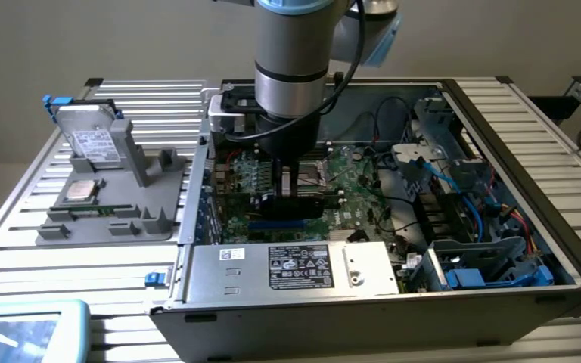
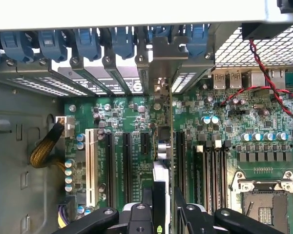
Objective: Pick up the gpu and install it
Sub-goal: 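Insert the gpu into the slot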
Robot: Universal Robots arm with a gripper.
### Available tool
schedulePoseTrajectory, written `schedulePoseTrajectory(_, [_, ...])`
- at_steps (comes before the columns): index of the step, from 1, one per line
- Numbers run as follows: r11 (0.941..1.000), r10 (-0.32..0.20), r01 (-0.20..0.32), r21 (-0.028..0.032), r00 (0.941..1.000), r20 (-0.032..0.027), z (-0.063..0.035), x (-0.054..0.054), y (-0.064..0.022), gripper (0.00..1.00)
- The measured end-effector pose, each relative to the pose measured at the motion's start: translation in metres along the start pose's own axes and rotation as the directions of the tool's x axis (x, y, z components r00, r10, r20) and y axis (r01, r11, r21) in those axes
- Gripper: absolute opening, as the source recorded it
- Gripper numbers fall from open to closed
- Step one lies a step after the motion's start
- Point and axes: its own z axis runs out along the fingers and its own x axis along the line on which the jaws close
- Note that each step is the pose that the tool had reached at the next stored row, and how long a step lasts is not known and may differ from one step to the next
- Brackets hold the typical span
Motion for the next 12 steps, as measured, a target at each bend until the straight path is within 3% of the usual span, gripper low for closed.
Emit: schedulePoseTrajectory(12, [1.0, 0.0, 0.0, 0.0, 1.0, -0.0001, 0.0002, 0.001, -0.0017, 0.27])
